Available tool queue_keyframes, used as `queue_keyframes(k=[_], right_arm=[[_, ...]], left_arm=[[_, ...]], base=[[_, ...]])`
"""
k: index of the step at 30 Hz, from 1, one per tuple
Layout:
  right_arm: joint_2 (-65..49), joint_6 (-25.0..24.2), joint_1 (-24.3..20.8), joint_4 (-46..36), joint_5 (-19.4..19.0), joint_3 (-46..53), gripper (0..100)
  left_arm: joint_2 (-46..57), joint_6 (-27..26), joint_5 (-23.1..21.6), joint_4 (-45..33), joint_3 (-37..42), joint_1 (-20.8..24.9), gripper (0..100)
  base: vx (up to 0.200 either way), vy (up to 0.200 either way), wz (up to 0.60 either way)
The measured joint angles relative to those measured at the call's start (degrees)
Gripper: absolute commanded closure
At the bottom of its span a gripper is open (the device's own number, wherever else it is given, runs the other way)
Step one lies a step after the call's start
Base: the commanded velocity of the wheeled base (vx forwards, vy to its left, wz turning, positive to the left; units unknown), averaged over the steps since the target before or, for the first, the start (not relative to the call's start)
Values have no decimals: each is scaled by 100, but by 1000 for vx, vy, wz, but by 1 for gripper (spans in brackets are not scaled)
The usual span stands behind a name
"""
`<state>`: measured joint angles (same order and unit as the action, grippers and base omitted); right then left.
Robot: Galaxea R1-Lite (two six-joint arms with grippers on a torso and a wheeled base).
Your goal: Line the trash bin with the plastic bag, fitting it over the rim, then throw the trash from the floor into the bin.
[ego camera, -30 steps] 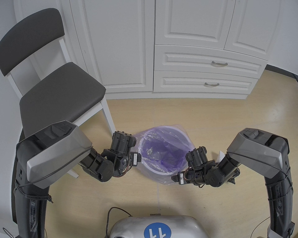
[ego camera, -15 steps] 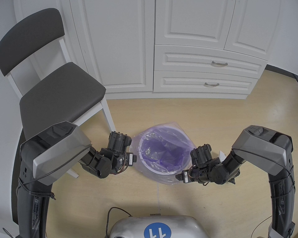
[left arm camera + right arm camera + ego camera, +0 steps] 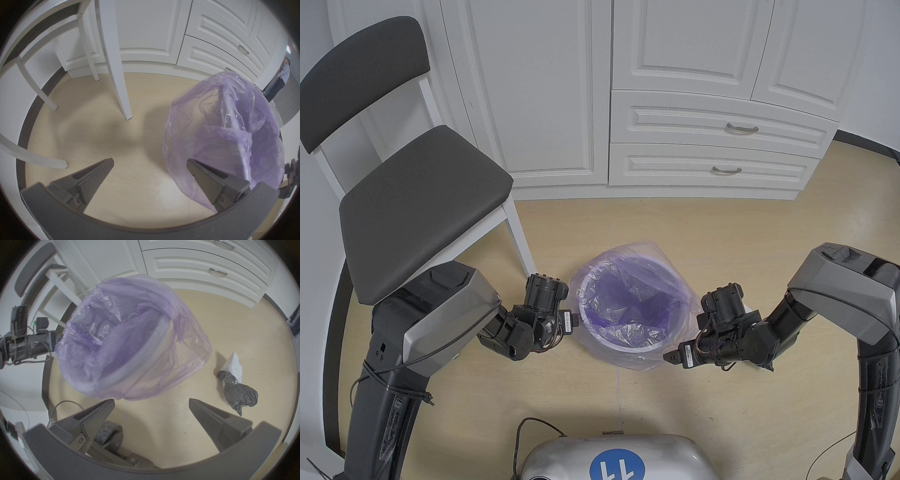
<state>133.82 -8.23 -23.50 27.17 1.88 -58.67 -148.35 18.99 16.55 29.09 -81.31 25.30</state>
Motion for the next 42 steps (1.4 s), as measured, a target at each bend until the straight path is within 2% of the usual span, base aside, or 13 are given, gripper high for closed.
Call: queue_keyframes(k=[5, 13, 19, 22, 27, 32, 42], right_arm=[[-272, 188, 140, -68, -188, 168, 0], [-452, 235, 621, -49, -197, 7, 0], [-187, 166, 848, -49, -148, -417, 0], [177, -69, 890, -5, -46, -819, 0], [902, -828, 912, 110, 206, -1713, 0], [1506, -1323, 942, 52, 389, -2614, 0], [2198, -1701, 981, -1620, 499, -3810, 0]], left_arm=[[216, 27, -71, 0, 177, -24, 0], [833, -211, -350, -9, 767, -27, 0], [916, -246, -375, 15, 828, -24, 0], [833, -233, -373, 63, 750, -27, 0], [544, -208, -373, 257, 544, -46, 0], [207, -160, -356, 406, 289, -61, 0], [-297, -93, -317, 435, -154, -74, 0]], base=[[0, 0, 0], [0, 0, 0], [0, 0, 0], [0, 0, 0], [0, 0, 0], [0, 0, 0], [0, 0, 0]])
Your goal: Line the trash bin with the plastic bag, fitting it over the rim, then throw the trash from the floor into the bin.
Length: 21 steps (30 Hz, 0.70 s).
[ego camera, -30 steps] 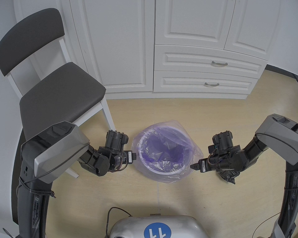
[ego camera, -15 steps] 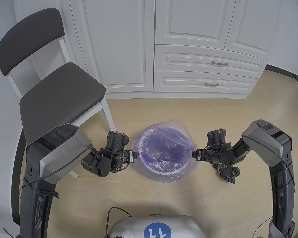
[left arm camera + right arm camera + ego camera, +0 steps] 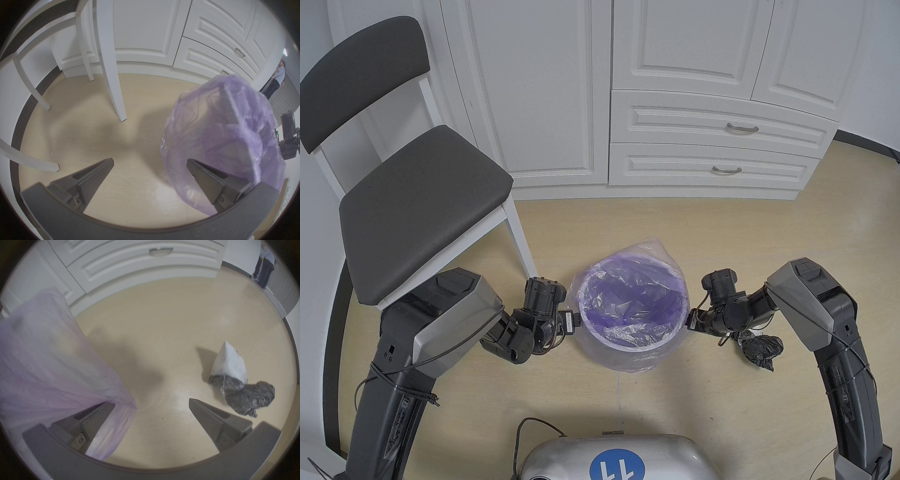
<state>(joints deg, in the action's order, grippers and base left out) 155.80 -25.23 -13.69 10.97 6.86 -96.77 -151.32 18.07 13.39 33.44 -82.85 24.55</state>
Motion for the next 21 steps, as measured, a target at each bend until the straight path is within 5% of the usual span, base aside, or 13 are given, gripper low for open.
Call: queue_keyframes(k=[11, 21], right_arm=[[-201, -29, 13, -394, -96, 46, 0], [-1877, 829, 197, -369, -569, 1443, 0]], left_arm=[[-26, -1, 0, -33, 46, -44, 0], [844, -360, -162, -32, 868, -132, 0]], base=[[0, 0, 0], [0, 0, 0]])
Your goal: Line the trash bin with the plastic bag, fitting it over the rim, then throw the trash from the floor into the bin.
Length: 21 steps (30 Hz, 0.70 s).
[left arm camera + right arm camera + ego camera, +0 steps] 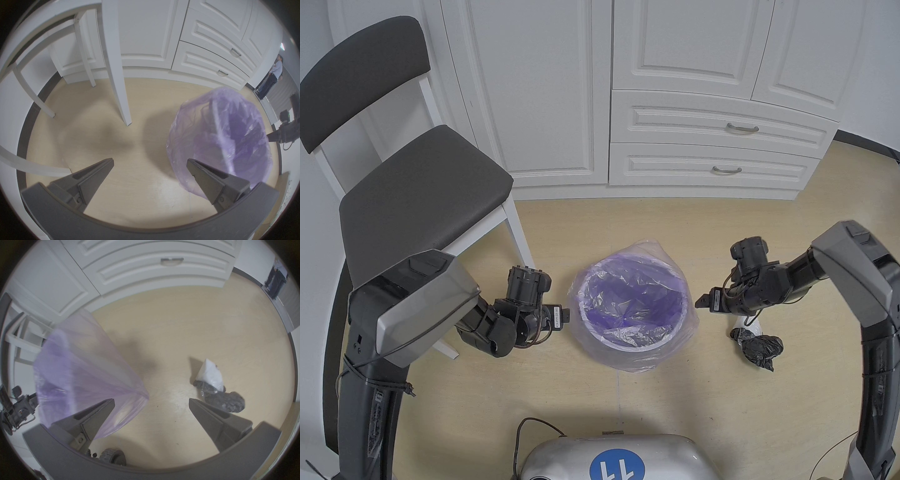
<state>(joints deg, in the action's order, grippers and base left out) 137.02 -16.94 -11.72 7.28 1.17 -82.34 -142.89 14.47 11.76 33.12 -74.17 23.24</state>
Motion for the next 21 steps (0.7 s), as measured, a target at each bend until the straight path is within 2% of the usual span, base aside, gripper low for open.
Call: queue_keyframes(k=[4, 10, 15, 21], right_arm=[[-638, 48, 22, 18, -221, 340, 0], [-981, -555, -402, 451, -338, 505, 0], [-551, -913, -741, 1300, -39, 455, 0], [-12, -1106, -907, 1536, 183, 205, 0]], left_arm=[[284, -77, -28, -4, 166, -50, 0], [483, -110, -24, -6, 251, -94, 0], [534, -112, -11, 7, 262, -107, 0], [553, -112, 5, 65, 261, -122, 0]], base=[[0, 0, 0], [0, 0, 0], [0, 0, 0], [0, 0, 0]])
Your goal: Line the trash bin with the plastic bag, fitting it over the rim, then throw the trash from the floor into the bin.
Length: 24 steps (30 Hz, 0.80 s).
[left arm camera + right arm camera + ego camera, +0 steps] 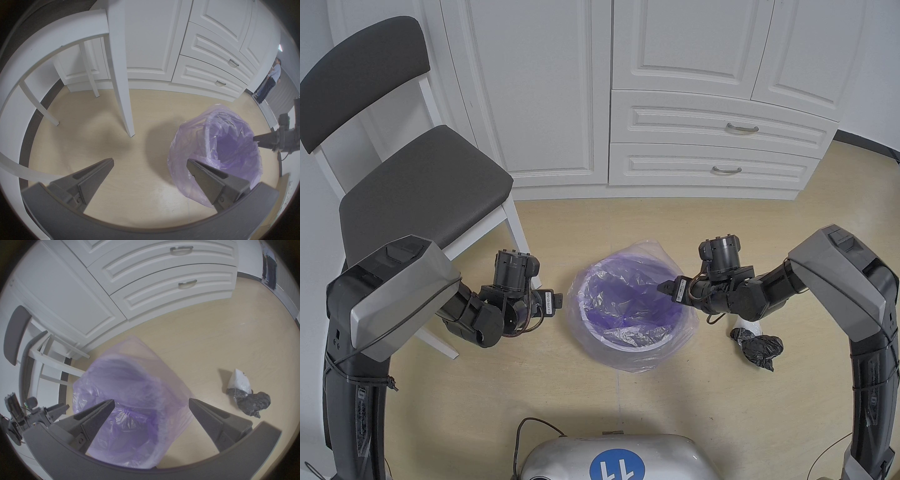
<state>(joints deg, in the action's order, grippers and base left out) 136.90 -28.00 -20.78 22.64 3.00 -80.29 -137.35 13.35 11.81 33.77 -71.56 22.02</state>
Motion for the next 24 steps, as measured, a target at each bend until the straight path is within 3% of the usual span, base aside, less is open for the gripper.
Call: queue_keyframes(k=[6, 16, 24], right_arm=[[382, -177, -46, 24, 290, -345, 0], [739, -935, -49, 558, 725, -1045, 0], [814, -1062, -24, 794, 835, -1224, 0]], left_arm=[[2, -2, 23, 26, -24, -6, 0], [24, -7, 39, 39, -82, -72, 0], [26, -16, 48, 39, -79, -91, 0]], base=[[0, 0, 0], [0, 0, 0], [0, 0, 0]])
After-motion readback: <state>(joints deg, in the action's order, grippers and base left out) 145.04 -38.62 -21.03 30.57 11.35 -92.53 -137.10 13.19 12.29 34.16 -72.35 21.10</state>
